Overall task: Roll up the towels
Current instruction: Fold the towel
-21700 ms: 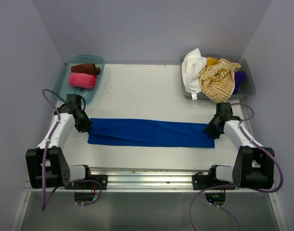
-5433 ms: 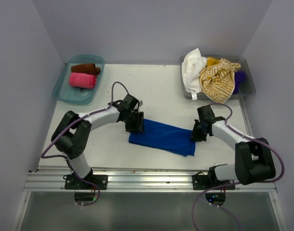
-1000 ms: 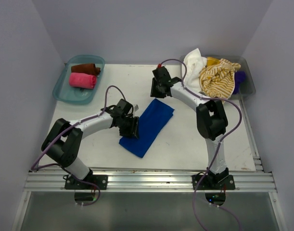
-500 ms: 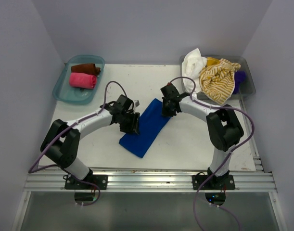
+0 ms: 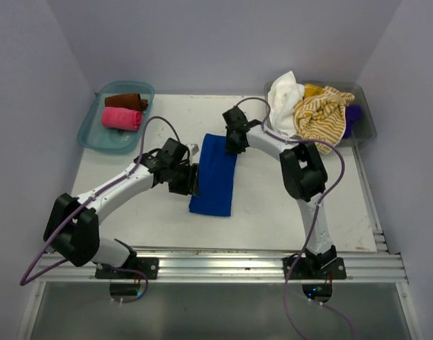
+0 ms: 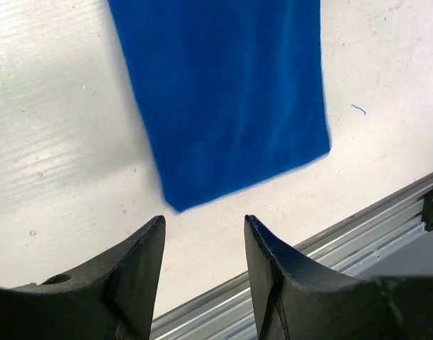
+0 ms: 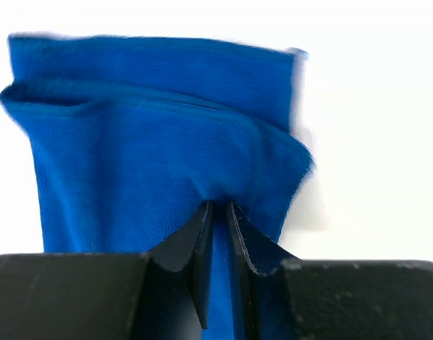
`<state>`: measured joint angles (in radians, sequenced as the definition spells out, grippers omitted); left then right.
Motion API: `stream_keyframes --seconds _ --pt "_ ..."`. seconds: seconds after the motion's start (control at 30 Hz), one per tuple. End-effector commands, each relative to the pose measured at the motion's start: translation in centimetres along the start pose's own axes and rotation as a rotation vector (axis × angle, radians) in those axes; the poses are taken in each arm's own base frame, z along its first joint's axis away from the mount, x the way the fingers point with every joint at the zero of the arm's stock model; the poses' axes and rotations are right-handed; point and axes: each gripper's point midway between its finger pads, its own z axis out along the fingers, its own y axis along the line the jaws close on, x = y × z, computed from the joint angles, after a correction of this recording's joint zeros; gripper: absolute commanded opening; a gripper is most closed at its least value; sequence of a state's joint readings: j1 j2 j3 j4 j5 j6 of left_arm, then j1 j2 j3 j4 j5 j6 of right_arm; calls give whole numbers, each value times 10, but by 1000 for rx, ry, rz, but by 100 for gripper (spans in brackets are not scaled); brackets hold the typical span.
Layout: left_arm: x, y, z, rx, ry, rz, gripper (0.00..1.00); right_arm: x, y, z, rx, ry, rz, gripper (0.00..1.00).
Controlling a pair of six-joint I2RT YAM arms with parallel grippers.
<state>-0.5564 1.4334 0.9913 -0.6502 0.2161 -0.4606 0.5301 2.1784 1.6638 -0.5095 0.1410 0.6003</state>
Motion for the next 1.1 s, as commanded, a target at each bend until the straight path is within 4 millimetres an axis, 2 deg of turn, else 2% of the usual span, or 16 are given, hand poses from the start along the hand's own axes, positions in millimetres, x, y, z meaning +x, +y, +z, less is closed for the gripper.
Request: stream_keyframes --seconds 0.0,0.07,0.13,0.2,0.27,0.3,0.33,0.37,0.4,0.43,0.5,0.53,0.73,0.8,0.93,1.07 --pt "-12 0 -20 -20 -56 -17 52 -49 8 6 -1 -70 -24 17" --pt "-12 -1 -22 -17 -57 -27 52 -76 28 -16 -64 -136 -27 19" --pt "-12 -5 -22 6 -63 -36 52 -73 33 -29 -109 -138 -32 21" --pt "-12 -9 -19 27 -56 -39 52 -81 37 -61 -156 -184 -26 23" --pt "-13 -12 -14 49 -57 -42 52 -58 27 -67 -164 -152 -20 23" --pt "-12 -14 -10 63 -50 -50 52 -61 27 -93 -197 -180 -3 23" --pt "-12 -19 -6 98 -49 -51 52 -29 16 -87 -188 -116 3 22" --pt "-12 -22 -2 113 -42 -67 50 -22 20 -94 -221 -123 29 22" --pt "-16 -28 1 150 -58 -66 49 -20 24 -118 -265 -151 40 22" --pt "-12 -28 5 159 -48 -73 48 6 15 -114 -249 -110 41 22" --pt "-10 -33 13 191 -25 -79 47 30 29 -134 -286 -104 30 22" --pt "-8 -33 16 193 -12 -81 47 59 30 -133 -283 -59 10 22" --pt "19 -26 37 224 38 -102 45 139 27 -129 -306 53 54 22" --pt "20 -27 48 254 32 -112 46 150 26 -121 -306 66 77 22" --pt "46 -4 76 172 110 -169 42 179 1 -89 -208 103 67 19" --pt "42 -4 65 166 71 -162 41 187 -6 -91 -190 117 52 16"
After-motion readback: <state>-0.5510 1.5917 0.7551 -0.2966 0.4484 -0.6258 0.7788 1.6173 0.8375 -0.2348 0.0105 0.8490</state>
